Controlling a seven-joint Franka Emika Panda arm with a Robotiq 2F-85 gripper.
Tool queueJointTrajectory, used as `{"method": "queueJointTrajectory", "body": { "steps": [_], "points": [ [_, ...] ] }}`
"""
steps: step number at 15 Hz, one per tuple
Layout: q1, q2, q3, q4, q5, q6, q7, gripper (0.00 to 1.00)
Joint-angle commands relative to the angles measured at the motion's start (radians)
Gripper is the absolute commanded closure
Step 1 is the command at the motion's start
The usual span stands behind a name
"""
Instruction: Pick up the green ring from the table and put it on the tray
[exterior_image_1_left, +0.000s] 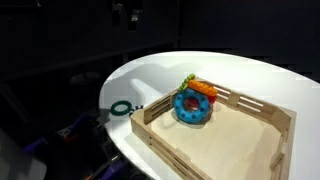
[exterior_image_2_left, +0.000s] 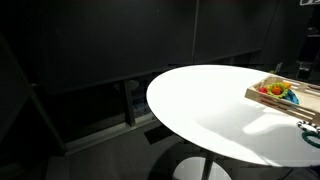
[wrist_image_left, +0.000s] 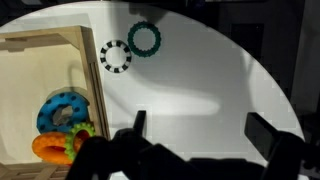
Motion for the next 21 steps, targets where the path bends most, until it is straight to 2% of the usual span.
{"method": "queueJointTrajectory", "body": {
  "steps": [1, 6, 14, 20, 21],
  "points": [
    [0.008, 0.001, -0.007, 0.001, -0.004, -0.002, 0.003, 0.00],
    [0.008, -0.004, -0.008, -0.051, 0.001, 0.068, 0.002, 0.00],
    [0.003, 0.027, -0.009, -0.212, 0.023, 0.237, 0.044, 0.00],
    [-0.001, 0.066, -0.029, -0.255, 0.047, 0.260, 0.065, 0.00],
    [0.002, 0.065, -0.018, -0.256, 0.022, 0.252, 0.055, 0.00]
  ]
}}
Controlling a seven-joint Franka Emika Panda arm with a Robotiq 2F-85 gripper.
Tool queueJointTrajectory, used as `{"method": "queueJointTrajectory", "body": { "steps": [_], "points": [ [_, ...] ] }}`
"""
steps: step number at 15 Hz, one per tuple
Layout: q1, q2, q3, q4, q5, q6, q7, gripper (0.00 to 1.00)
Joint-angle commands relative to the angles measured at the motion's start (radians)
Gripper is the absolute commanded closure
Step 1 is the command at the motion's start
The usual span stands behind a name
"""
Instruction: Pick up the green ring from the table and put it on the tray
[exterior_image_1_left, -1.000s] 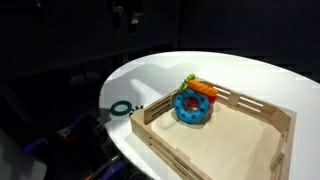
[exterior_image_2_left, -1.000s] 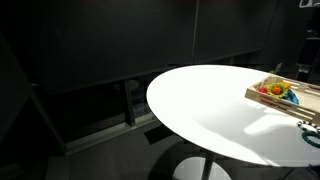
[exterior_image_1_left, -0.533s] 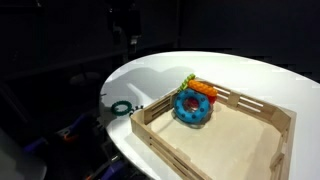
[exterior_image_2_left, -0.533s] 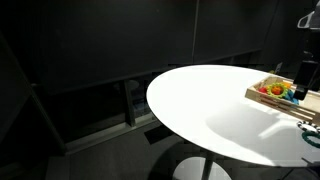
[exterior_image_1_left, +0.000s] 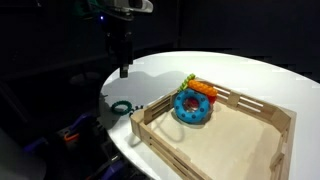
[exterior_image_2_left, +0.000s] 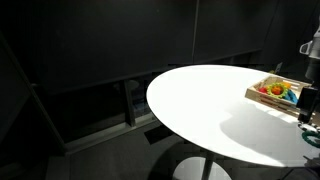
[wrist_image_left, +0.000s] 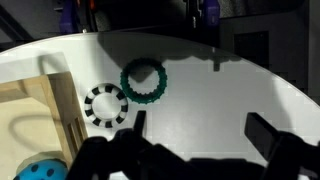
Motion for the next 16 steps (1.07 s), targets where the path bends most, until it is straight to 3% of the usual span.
{"method": "queueJointTrajectory", "body": {
  "steps": [1, 9, 16],
  "points": [
    [0.003, 0.002, -0.005, 0.001, -0.001, -0.003, 0.000, 0.00],
    [-0.008, 0.037, -0.003, 0.000, -0.018, 0.018, 0.011, 0.00],
    [-0.020, 0.132, -0.004, -0.001, -0.028, 0.124, 0.023, 0.00]
  ]
}}
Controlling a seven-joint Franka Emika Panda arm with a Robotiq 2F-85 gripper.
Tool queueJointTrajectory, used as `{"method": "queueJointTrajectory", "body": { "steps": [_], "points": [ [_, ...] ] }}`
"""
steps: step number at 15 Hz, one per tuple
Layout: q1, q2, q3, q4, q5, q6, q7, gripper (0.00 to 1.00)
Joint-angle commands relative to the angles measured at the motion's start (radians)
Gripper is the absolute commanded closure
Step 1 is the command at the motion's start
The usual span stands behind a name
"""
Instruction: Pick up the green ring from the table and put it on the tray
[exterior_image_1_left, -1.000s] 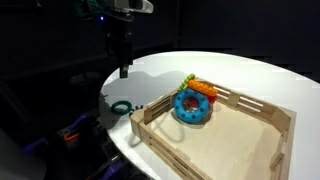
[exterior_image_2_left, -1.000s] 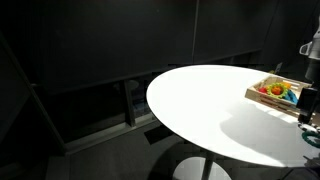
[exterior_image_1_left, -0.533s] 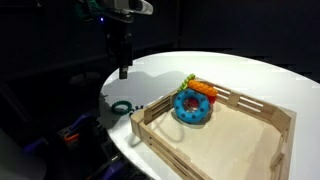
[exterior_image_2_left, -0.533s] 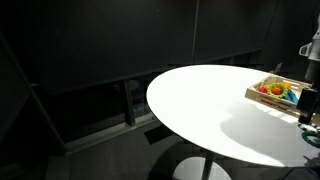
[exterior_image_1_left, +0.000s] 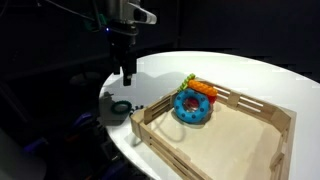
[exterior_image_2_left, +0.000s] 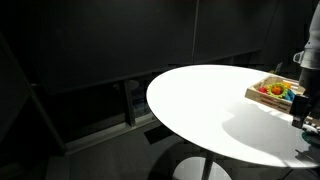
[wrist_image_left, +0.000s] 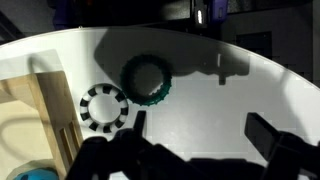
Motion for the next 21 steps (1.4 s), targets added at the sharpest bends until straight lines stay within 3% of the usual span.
{"method": "queueJointTrajectory", "body": {
  "steps": [1, 13, 21],
  "points": [
    [-0.007, 0.056, -0.002, 0.001, -0.021, 0.061, 0.024, 0.00],
    [-0.023, 0.096, -0.004, 0.001, -0.103, 0.084, 0.094, 0.00],
    [-0.015, 0.147, -0.003, 0.002, -0.088, 0.110, 0.100, 0.00]
  ]
}}
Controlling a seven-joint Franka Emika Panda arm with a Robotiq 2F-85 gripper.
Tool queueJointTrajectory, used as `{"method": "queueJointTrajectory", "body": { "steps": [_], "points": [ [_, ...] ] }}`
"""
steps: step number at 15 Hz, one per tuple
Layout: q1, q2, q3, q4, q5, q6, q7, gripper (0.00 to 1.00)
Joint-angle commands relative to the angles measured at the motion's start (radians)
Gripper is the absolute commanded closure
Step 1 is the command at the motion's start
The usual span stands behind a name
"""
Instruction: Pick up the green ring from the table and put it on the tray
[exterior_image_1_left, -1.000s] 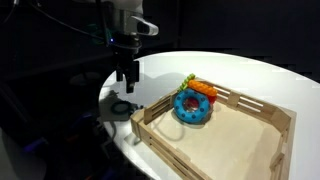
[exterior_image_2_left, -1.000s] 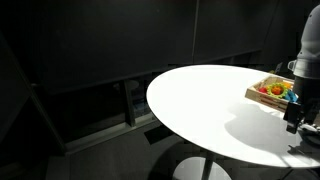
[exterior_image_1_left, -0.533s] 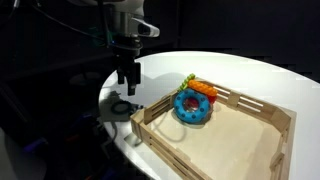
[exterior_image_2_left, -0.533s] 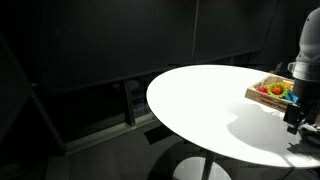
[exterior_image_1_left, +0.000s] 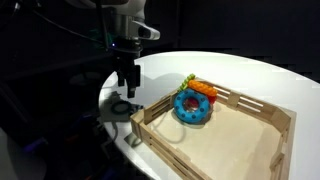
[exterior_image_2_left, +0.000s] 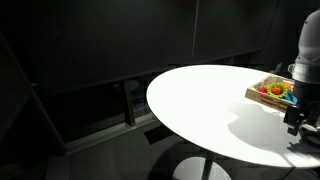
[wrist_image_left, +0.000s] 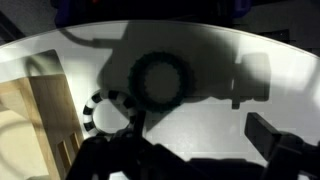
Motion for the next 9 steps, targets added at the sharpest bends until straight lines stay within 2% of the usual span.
{"method": "queueJointTrajectory", "body": {
  "steps": [1, 9],
  "points": [
    [0.004, 0.033, 0.000, 0.001, -0.011, 0.025, 0.029, 0.00],
    [0.021, 0.077, -0.001, 0.001, 0.000, 0.024, 0.024, 0.00]
  ]
}}
